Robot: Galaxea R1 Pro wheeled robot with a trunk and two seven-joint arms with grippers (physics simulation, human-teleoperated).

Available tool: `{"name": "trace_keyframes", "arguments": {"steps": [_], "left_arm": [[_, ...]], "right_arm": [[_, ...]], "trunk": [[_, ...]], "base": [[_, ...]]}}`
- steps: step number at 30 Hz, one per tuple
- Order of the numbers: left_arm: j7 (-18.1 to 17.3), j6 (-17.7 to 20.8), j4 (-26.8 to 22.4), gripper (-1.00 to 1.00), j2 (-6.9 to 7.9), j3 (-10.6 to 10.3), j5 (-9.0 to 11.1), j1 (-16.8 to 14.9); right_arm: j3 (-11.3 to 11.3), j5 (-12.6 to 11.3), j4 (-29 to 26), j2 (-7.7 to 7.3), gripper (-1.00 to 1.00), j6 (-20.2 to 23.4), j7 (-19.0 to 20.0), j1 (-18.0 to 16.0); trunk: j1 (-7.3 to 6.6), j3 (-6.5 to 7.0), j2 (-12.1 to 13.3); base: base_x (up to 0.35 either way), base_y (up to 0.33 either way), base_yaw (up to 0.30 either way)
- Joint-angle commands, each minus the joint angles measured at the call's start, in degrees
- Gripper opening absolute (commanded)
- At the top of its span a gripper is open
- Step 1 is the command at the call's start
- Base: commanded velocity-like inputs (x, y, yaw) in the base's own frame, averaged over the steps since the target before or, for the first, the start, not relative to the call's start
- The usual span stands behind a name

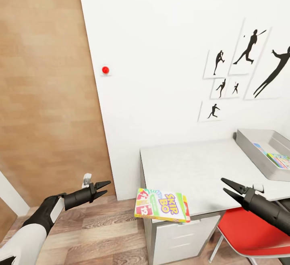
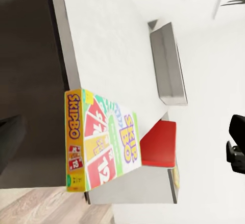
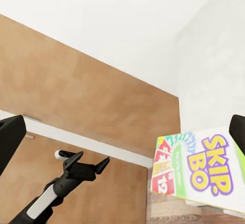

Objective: Put all the toys in the child's room - the three board games (two on the bed and one on the table), the two jigsaw puzzles on the table, and the tennis ball on the table - inside the toy box on the table in the child's room.

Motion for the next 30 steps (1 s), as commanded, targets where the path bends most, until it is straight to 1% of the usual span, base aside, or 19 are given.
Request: {"name": "trace_keyframes", "arguments": {"steps": [1, 6, 12, 15, 17, 21, 29, 30], "left_arm": [[-0.1, 0.5, 0.0, 1.0, 0.0, 0.1, 0.1, 0.0], [-0.2, 0.7, 0.0, 1.0, 0.04, 0.2, 0.2, -0.1], [-0.2, 3.6, 0.0, 1.0, 0.06, 0.2, 0.2, -0.1], [-0.2, 4.3, 0.0, 1.0, 0.08, 0.3, 0.3, -0.1], [-0.6, 4.6, 0.0, 1.0, 0.11, 0.3, 0.3, -0.1], [-2.9, 4.8, 0.0, 1.0, 0.22, 0.4, 0.3, -0.1], [-4.1, 4.9, 0.0, 1.0, 0.27, 0.4, 0.1, -0.2], [-4.1, 4.9, 0.0, 1.0, 0.27, 0.4, 0.2, -0.2]], "right_arm": [[0.0, 0.4, 0.0, -0.01, 1.0, 0.3, 0.5, 0.0], [-0.2, 0.5, 0.0, -0.05, 1.0, 0.3, 0.4, 0.0], [-0.4, 0.5, 0.0, -0.03, 1.0, 0.3, 0.4, 0.0], [-0.4, 0.5, 0.0, -0.02, 1.0, 0.3, 0.4, 0.0], [-0.4, 0.5, 0.0, -0.02, 1.0, 0.3, 0.4, 0.0], [-0.3, 0.5, 0.0, 0.03, 1.0, 0.3, 0.4, 0.0], [-0.3, 0.6, 0.1, 0.12, 1.0, 0.3, 0.3, 0.0], [-0.3, 0.6, 0.1, 0.13, 1.0, 0.3, 0.3, 0.0]], "trunk": [[0.24, -0.27, -0.5], [1.34, -1.17, -2.5], [2.65, -2.24, -4.9], [3.31, -2.78, -6.1], [3.75, -3.14, -6.9], [4.63, -3.86, -8.5], [6.39, -5.3, -11.7], [6.39, -5.3, -11.7]], "base": [[0.0, 0.0, 0.0], [0.0, 0.0, 0.0], [0.0, 0.0, 0.0], [0.0, 0.0, 0.0], [0.0, 0.0, 0.0], [0.0, 0.0, 0.0], [0.0, 0.0, 0.0], [0.0, 0.0, 0.0]]}}
